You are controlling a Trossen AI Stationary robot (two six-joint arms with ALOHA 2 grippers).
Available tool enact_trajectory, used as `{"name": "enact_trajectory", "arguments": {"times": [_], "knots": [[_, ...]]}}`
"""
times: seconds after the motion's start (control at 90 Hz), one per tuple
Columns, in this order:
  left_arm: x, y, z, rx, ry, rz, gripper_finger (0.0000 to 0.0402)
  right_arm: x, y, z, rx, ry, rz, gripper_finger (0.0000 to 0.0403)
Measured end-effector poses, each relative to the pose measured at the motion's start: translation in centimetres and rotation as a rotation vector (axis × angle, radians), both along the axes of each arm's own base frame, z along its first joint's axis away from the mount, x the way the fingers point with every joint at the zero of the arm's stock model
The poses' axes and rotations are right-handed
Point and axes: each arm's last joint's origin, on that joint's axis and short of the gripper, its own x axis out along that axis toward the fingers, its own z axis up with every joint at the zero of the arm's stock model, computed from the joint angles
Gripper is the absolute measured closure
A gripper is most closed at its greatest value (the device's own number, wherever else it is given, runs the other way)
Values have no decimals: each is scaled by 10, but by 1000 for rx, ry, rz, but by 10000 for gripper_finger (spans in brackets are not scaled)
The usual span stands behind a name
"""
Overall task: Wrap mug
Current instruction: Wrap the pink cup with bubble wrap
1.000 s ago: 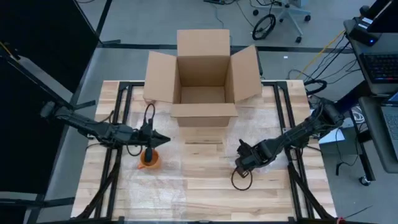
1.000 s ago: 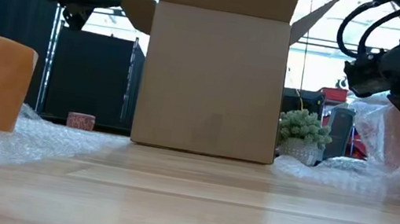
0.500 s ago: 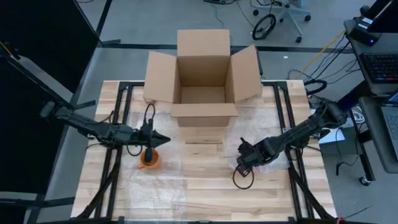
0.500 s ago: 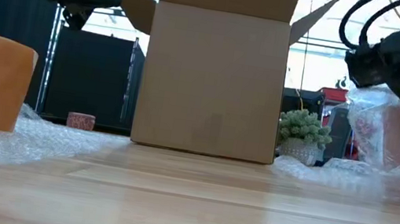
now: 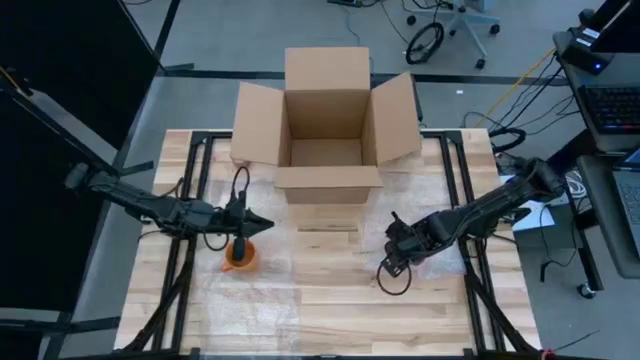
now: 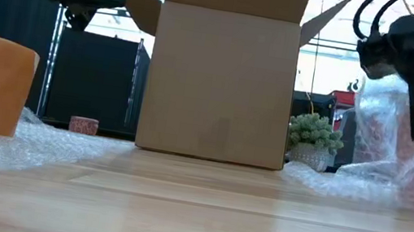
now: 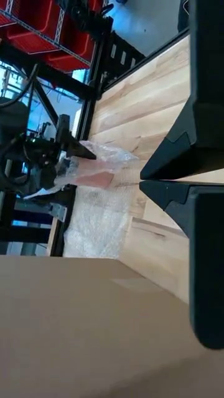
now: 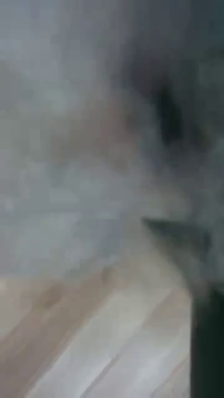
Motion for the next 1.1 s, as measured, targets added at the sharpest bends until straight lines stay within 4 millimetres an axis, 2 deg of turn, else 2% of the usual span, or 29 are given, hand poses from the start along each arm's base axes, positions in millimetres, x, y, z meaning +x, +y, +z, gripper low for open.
{"name": "enact_trajectory", "arguments": {"times": [0.244,0.667,0.911,1.1], "knots": [[0,0,0,0,1,0,402,-5,-8,13,9,-60,8,220],[0,0,0,0,2,0,402,-3,-24,14,83,-10,83,220],[0,0,0,0,1,0,402,-6,-29,21,40,-63,63,220],[0,0,0,0,0,1,402,-1,-28,23,20,-128,98,219]]}}
